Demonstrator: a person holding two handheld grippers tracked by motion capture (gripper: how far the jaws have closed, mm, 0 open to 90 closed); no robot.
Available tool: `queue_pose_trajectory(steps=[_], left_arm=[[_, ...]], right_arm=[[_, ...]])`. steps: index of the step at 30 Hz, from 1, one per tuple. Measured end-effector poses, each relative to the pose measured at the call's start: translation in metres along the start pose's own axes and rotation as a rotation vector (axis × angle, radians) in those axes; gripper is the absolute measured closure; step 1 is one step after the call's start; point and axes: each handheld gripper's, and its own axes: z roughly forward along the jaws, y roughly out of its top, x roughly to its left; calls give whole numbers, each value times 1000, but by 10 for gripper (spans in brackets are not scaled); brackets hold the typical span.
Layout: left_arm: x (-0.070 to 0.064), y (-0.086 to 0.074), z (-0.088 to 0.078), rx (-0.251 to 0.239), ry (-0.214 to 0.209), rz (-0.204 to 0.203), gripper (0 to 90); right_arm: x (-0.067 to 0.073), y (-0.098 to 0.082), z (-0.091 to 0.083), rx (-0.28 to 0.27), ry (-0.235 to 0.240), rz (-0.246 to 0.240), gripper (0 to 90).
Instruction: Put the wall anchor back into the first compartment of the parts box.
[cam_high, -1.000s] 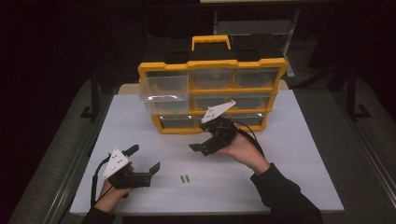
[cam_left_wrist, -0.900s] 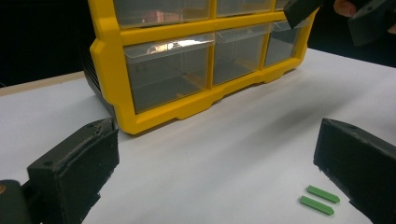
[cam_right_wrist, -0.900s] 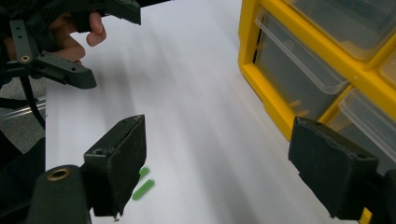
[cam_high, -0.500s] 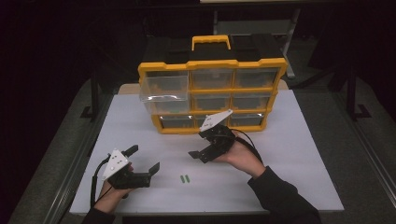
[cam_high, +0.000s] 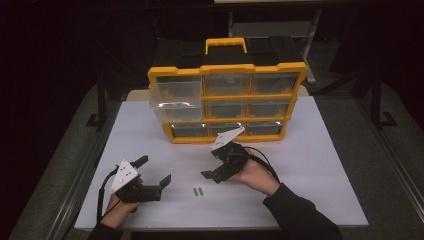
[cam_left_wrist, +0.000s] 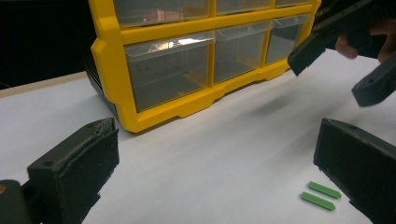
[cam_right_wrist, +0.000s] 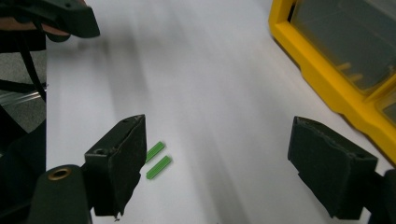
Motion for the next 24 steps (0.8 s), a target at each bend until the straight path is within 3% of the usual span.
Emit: queue_pose_trajectory(steps=[5,6,13,16,19,20,24], left_arm=[[-1,0,1,4,-4,12,0],[0,0,1,6,-5,12,0],[0,0,1,2,-4,8,0],[0,0,0,4,-4,8,0],[0,0,0,3,-3,9,0],[0,0,0,4,-3,8,0],[0,0,0,3,-3,4,0]], right_arm=[[4,-6,13,27,26,8,212],[3,-7,15,33,24,-13,214],[6,-11,23,57,52,5,247],[7,-14,29,81,55,-35,274],[8,-15,34,90,79,-25,308],[7,-16,36,91,84,-51,318],[9,-17,41,102,109,-58,381]])
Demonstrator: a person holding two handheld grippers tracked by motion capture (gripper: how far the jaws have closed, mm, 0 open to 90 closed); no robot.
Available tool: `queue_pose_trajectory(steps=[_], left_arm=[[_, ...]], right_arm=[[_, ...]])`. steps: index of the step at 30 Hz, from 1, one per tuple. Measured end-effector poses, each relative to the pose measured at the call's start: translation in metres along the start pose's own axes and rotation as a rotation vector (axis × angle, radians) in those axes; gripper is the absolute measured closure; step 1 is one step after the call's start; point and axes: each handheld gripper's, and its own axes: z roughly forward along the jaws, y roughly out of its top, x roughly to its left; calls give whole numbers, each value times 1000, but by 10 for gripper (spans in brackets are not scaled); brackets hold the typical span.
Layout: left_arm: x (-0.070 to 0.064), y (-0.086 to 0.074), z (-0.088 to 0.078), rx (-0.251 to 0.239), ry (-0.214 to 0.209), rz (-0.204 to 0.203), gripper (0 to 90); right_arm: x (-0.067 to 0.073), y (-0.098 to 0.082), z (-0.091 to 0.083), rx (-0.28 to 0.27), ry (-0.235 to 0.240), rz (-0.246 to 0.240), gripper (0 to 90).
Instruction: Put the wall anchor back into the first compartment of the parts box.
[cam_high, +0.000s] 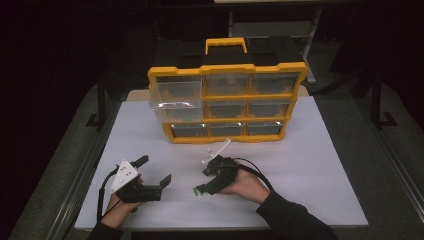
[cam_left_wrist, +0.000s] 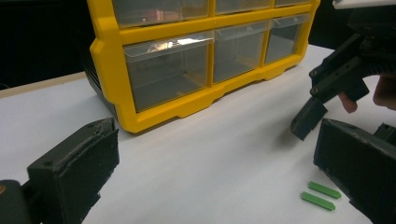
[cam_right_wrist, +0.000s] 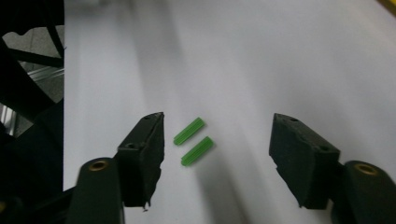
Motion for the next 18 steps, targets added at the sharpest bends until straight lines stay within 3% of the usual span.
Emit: queue_pose_trajectory(steps=[2,14,18], left_arm=[[0,0,0,-3,0,-3,0],[0,0,0,1,-1,3,0],[0,0,0,-2,-1,-1,0]], right_arm=[[2,0,2,17,5,13,414],[7,-2,14,58,12,-15,569],[9,-2,17,74,15,1,598]])
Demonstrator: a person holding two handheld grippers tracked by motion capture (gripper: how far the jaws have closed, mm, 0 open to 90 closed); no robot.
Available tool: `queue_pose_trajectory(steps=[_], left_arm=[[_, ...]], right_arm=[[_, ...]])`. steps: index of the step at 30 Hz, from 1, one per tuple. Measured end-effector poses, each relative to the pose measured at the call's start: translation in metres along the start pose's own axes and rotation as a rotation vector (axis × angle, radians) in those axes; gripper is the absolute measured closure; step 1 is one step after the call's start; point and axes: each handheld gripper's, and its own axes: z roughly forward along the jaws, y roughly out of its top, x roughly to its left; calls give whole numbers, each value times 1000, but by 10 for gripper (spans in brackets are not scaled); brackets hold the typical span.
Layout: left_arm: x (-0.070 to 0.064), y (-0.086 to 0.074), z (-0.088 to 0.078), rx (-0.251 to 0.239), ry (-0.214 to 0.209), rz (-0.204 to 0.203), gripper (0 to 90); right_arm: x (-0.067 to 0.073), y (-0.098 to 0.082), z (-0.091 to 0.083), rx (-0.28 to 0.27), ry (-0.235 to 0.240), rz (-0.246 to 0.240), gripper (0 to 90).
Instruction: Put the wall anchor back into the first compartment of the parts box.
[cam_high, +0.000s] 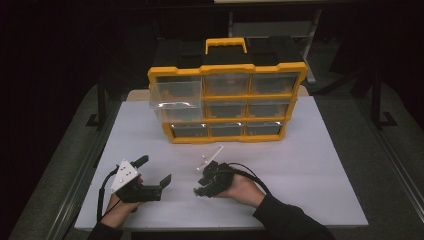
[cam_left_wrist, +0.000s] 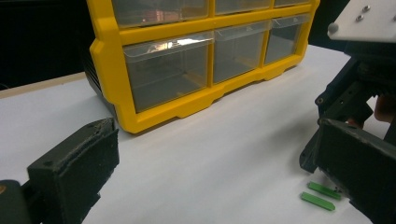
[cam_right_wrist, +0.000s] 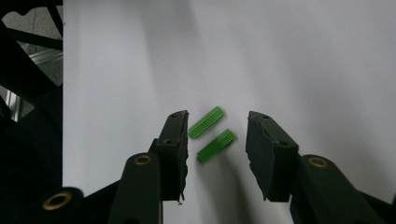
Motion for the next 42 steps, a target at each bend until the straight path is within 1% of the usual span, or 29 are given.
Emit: queue_pose_trajectory(steps=[1,2,5,8,10,11,15,17,21,22,23,24,25,26,27,29,30,32,35,39,40,41,42], left_arm=[[0,0,0,1,0,1,0],[0,0,0,-1,0,-2,0],[0,0,0,0,0,-2,0],[0,0,0,0,0,-1,0],[0,0,0,0,0,0,0],[0,0,0,1,0,0,0],[0,0,0,4,-1,7,0],[0,0,0,4,-1,7,0],[0,0,0,0,0,0,0],[0,0,0,0,1,0,0],[0,0,0,-1,0,-2,0],[0,0,0,0,0,1,0],[0,0,0,0,0,0,0],[0,0,0,0,0,0,0],[0,0,0,0,-1,2,0],[0,0,0,1,-1,6,0],[0,0,0,2,-2,10,0],[0,0,0,2,-2,8,0],[0,0,0,2,-2,12,0],[0,0,0,5,-2,8,0],[0,0,0,4,-2,8,0],[0,0,0,4,-2,8,0],[0,0,0,0,-3,6,0]], right_arm=[[0,0,2,-5,14,7,608],[1,0,3,4,5,2,626],[1,0,5,1,12,0,643],[2,0,7,6,0,-5,687],[2,0,7,6,-3,-7,695],[2,0,6,9,-12,-12,715],[2,0,7,11,-19,-12,731],[2,0,7,11,-12,-5,742],[2,0,6,10,-10,-8,753],[1,1,6,17,-10,-7,764],[3,0,5,33,-3,19,771],[3,0,5,38,-1,26,776],[2,0,5,30,-2,11,782],[3,0,6,31,-6,14,819],[4,0,6,38,-16,17,820],[3,0,6,37,-13,19,823],[2,0,6,30,-18,5,831],[2,0,6,33,-16,11,833],[2,0,6,30,-19,6,839],[4,0,5,43,-23,13,844],[5,1,4,52,-21,27,844],[5,1,4,52,-21,27,844],[3,1,4,44,-14,8,844]])
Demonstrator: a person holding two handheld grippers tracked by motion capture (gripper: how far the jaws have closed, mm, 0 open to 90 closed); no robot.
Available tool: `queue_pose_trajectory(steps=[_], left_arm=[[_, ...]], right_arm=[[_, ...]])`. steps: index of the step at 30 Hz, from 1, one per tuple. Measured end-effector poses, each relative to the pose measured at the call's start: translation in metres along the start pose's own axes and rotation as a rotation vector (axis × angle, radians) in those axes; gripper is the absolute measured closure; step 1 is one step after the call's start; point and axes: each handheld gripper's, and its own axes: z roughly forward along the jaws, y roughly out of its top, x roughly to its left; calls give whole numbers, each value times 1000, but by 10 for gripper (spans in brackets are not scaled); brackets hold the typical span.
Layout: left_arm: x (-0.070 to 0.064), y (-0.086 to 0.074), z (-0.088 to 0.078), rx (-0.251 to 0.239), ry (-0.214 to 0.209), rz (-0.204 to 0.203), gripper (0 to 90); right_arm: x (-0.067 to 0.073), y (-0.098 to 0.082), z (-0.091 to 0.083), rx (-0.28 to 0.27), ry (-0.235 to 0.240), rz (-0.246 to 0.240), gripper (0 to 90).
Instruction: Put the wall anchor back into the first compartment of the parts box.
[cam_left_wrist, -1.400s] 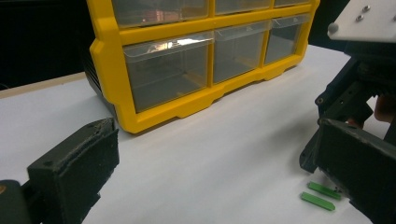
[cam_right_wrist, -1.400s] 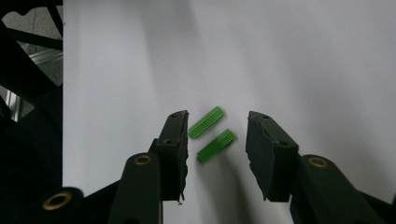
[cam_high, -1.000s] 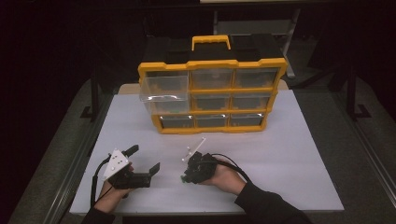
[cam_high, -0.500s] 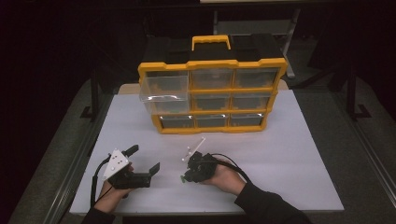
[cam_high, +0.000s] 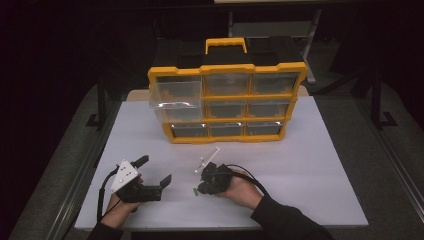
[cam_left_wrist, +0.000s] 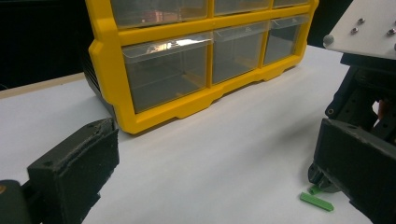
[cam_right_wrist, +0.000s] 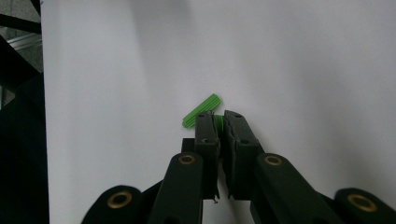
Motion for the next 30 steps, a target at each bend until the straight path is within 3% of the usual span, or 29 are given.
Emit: queue_pose_trajectory(steps=[30], left_arm=[[0,0,1,1,-1,3,0]], right_arm=[[-13,4,-32,-32,13,0,843]])
